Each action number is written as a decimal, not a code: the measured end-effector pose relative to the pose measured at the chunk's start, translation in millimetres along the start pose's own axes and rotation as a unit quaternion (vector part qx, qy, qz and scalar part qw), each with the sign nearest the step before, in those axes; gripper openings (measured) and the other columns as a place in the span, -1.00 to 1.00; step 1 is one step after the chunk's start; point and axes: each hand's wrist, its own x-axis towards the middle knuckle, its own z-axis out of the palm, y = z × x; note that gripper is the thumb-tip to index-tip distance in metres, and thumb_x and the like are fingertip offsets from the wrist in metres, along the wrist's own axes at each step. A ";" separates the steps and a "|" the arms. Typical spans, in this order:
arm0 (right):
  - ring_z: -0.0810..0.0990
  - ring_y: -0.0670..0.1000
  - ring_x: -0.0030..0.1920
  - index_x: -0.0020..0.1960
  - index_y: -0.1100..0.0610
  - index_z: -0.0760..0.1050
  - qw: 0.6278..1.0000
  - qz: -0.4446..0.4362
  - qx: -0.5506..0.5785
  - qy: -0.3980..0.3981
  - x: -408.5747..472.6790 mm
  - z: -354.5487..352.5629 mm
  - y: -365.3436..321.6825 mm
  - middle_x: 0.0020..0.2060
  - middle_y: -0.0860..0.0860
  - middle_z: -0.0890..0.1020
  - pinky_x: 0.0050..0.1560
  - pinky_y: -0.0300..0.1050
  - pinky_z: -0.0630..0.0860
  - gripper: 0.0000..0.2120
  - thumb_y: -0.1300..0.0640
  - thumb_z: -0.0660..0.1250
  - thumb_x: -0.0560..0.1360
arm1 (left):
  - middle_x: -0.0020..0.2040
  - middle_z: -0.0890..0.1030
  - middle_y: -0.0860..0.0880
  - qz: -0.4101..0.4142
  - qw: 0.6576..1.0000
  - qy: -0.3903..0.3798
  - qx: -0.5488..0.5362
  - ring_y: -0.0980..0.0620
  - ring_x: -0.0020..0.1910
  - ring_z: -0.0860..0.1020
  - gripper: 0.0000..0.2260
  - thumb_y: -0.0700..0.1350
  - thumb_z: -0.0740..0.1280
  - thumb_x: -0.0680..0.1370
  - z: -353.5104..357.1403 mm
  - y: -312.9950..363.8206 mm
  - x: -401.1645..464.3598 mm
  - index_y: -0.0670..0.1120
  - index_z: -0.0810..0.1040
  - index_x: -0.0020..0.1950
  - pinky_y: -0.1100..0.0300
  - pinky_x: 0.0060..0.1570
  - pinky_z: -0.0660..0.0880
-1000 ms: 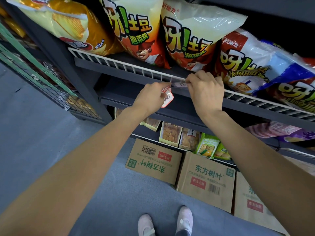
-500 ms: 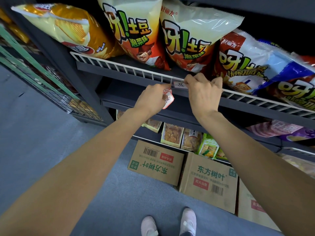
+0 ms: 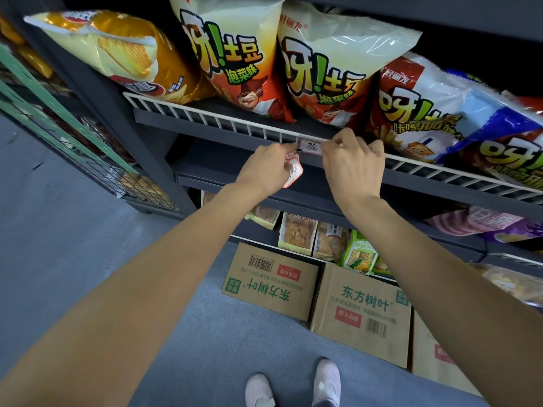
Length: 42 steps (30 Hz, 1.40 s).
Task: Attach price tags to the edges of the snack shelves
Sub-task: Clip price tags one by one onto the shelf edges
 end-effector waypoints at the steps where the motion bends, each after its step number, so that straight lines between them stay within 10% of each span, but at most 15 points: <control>1: 0.46 0.01 -0.45 -0.35 0.02 0.60 1.000 0.001 -0.003 -0.003 -0.9 -0.4 0.2 -0.34 -0.04 0.55 -0.34 -0.15 0.32 -0.82 0.23 0.53 0.15 | 0.21 0.56 -0.21 0.001 1.000 0.000 0.002 -0.22 0.10 0.54 -0.56 -0.29 0.15 0.56 -0.5 1.4 0.3 -0.01 0.36 0.42 0.05 -0.13 0.47; 8: 0.57 0.13 -0.19 0.07 0.19 0.56 0.996 -0.034 0.070 -0.049 -11.3 -9.6 2.8 -0.06 0.14 0.52 -0.33 -0.07 0.49 -0.71 0.23 0.45 0.36 | 0.29 0.50 -0.18 -0.008 0.999 0.018 -0.036 -0.22 0.25 0.44 -0.60 -0.20 0.21 0.59 -3.5 11.2 -5.5 -0.06 0.33 0.44 -0.06 0.17 0.48; 11: 0.52 0.16 0.04 0.35 0.18 0.36 0.966 -0.043 0.187 -0.171 -14.5 -17.6 13.5 0.24 0.13 0.35 -0.17 -0.03 0.49 -0.62 0.21 0.24 0.54 | 0.22 0.53 -0.14 -0.025 0.989 0.060 -0.134 -0.14 0.16 0.51 -0.71 -0.18 0.26 0.58 -9.0 18.9 -11.7 -0.12 0.45 0.30 0.04 -0.15 0.63; 14: 0.56 0.07 0.03 0.31 0.15 0.43 0.875 0.103 0.438 -0.178 -19.2 -34.8 23.2 0.20 0.10 0.46 0.06 -0.09 0.50 -0.68 0.16 0.18 0.58 | 0.10 0.59 -0.14 -0.060 0.967 0.059 -0.242 -0.06 0.00 0.60 -0.79 -0.19 0.28 0.56 -9.2 28.6 -23.1 -0.17 0.51 0.19 0.19 -0.26 0.62; 17: 0.60 -0.08 -0.26 -0.02 0.06 0.58 0.761 0.190 0.592 -0.188 -27.5 -57.8 31.6 -0.15 -0.03 0.63 -0.25 -0.24 0.47 -0.83 0.04 0.24 0.56 | -0.01 0.62 -0.15 -0.057 0.958 0.040 -0.277 -0.09 -0.05 0.62 -0.87 -0.19 0.32 0.54 -4.0 41.8 -37.3 -0.19 0.53 0.06 0.07 -0.17 0.62; 22: 0.52 -0.15 -0.36 -0.19 0.09 0.59 0.798 0.151 0.559 -0.166 -56.2 -72.6 63.7 -0.37 -0.09 0.60 -0.28 -0.24 0.46 -0.85 0.01 0.43 0.41 | 0.01 0.63 -0.12 -0.016 0.961 0.019 -0.274 -0.03 -0.03 0.61 -0.80 -0.17 0.34 0.53 12.7 77.9 -56.7 -0.18 0.54 0.13 0.11 -0.08 0.59; 28: 0.54 -0.05 -0.35 -0.23 0.15 0.61 0.751 0.232 0.596 -0.164 -99.6 -70.4 137.6 -0.39 0.03 0.61 -0.22 -0.07 0.50 -0.92 0.16 0.48 0.37 | -0.03 0.61 -0.15 -0.018 0.959 -0.011 -0.283 -0.03 -0.10 0.59 -0.85 -0.15 0.29 0.56 60.5 149.3 -71.8 -0.19 0.53 0.08 0.06 -0.16 0.59; 42: 0.56 -0.24 -0.38 -0.05 0.14 0.64 0.794 0.239 0.544 -0.130 -206.9 -95.5 399.7 -0.36 -0.09 0.62 -0.29 -0.38 0.47 -0.89 0.24 0.38 0.46 | -0.06 0.60 -0.10 -0.054 0.897 0.008 -0.439 0.02 -0.14 0.60 -0.91 -0.20 0.28 0.56 204.8 398.5 -106.5 -0.11 0.52 0.04 0.28 -0.30 0.60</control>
